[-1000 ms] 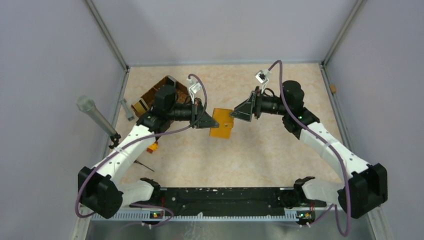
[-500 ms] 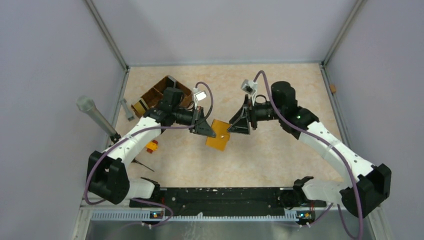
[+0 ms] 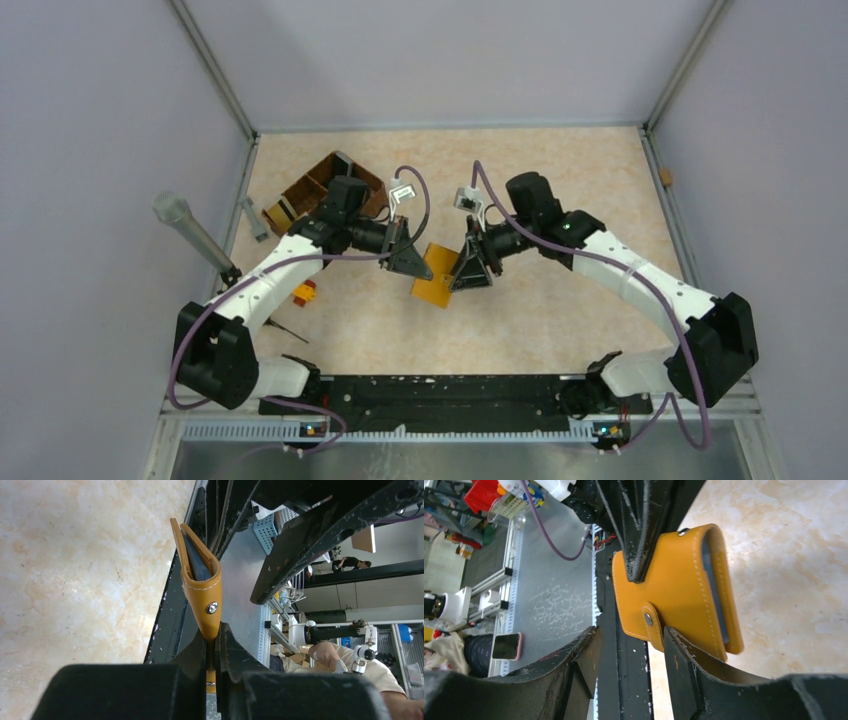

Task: Put the credit cards into the card holder
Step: Open the card holder, then place the card holder at the center of the board.

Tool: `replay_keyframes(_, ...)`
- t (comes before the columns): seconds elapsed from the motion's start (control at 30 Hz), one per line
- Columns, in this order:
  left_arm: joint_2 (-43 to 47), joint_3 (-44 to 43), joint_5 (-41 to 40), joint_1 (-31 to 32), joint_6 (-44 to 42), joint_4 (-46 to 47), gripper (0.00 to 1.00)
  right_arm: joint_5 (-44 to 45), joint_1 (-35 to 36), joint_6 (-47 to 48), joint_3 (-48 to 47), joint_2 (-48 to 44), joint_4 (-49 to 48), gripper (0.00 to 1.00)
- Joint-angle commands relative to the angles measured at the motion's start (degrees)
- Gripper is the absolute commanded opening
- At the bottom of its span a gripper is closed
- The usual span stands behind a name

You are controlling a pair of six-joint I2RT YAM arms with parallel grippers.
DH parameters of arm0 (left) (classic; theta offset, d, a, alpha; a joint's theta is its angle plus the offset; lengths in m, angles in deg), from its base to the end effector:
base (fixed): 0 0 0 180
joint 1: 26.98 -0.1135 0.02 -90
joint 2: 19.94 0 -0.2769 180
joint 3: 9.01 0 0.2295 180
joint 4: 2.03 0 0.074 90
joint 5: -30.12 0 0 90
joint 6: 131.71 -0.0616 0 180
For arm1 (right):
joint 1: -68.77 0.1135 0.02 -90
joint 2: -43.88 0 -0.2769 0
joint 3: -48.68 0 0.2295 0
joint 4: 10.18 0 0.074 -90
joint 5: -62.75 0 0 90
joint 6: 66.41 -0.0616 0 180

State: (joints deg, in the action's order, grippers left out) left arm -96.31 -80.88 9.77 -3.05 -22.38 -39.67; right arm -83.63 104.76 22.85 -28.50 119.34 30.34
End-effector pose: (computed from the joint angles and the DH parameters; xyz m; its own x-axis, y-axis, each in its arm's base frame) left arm 0.2090 -0.1559 0.3006 -0.8357 0.2449 -0.4915 0.5298 0.1239 -0.8391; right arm 0.1836 0.1967 0.3207 -0.5179 -0.3673 -0.7725 -0.8438 0.0714 0.5318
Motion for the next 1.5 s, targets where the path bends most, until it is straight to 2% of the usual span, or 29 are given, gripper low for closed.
replay_keyframes(0.0, 2.3, 0.0, 5.2, 0.4, -0.3, 4.3, 0.00, -1.6, 3.2, 2.8, -1.6, 1.4, -1.2, 0.50)
replay_keyframes(0.13, 2.4, 0.1, 5.0, 0.4, -0.3, 4.3, 0.00, -4.5, 4.8, 1.6, -1.4, 2.2, -3.8, 0.43)
replay_keyframes(0.2, 2.5, 0.2, 4.7, 0.4, -0.4, 4.2, 0.00, -5.4, 5.2, 1.9, -1.9, 2.9, -3.8, 0.36)
replay_keyframes(0.33, 2.2, 0.0, 3.8, 0.3, -0.9, 3.8, 0.00, -5.5, 5.8, 2.7, -2.9, 3.5, -2.5, 0.12)
replay_keyframes(0.37, 2.1, 0.0, 3.4, 0.2, -1.0, 3.5, 0.00, -5.4, 6.0, 3.0, -3.0, 3.5, -2.1, 0.03)
replay_keyframes(0.4, 1.9, -0.1, 2.9, 0.1, -1.1, 3.2, 0.00, -5.4, 6.1, 3.2, -3.1, 3.4, -1.8, 0.00)
replay_keyframes(0.8, -2.3, -0.2, -3.8, -5.0, 0.2, 0.1, 0.00, -16.5, 7.6, 2.2, -1.7, -2.9, -4.7, 0.00)
replay_keyframes(0.9, -2.4, -0.3, -4.5, -5.0, 0.1, -0.2, 0.00, -13.2, 7.6, 1.3, -1.8, -5.0, -5.8, 0.00)
replay_keyframes(0.93, -1.9, -0.3, -5.4, -5.0, 0.0, -0.2, 0.00, -9.1, 7.7, -0.5, -1.7, -5.8, -6.5, 0.04)
replay_keyframes(0.97, -1.0, -0.2, -6.7, -5.0, -0.3, -0.2, 0.00, -4.1, 7.6, -2.0, -1.8, -6.7, -7.3, 0.14)
replay_keyframes(1.0, 0.4, 0.0, -8.4, -5.0, -0.5, 0.1, 0.00, 1.1, 7.6, -3.3, -1.5, -7.7, -8.2, 0.28)
replay_keyframes(1.07, 4.7, 1.5, -15.2, -4.9, 0.1, 3.1, 0.00, 12.6, 7.6, -7.8, -0.4, -10.0, -12.0, 0.51)
replay_keyframes(1.13, 9.7, 3.7, -22.7, -4.4, 1.1, 6.1, 0.00, 24.0, 7.6, -11.7, 1.6, -12.5, -15.7, 0.63)
replay_keyframes(1.23, 15.4, 6.5, -27.3, -4.2, 2.0, 9.9, 0.00, 37.3, 7.7, -19.6, 6.1, -14.7, -22.2, 0.70)
replay_keyframes(1.37, 18.1, 8.2, -29.1, -4.2, 2.9, 12.6, 0.00, 47.0, 8.2, -29.2, 10.2, -12.9, -28.0, 0.71)
replay_keyframes(1.47, 18.1, 8.1, -29.4, -4.1, 2.9, 12.2, 0.00, 50.7, 9.7, -31.7, 10.1, -9.1, -28.4, 0.71)
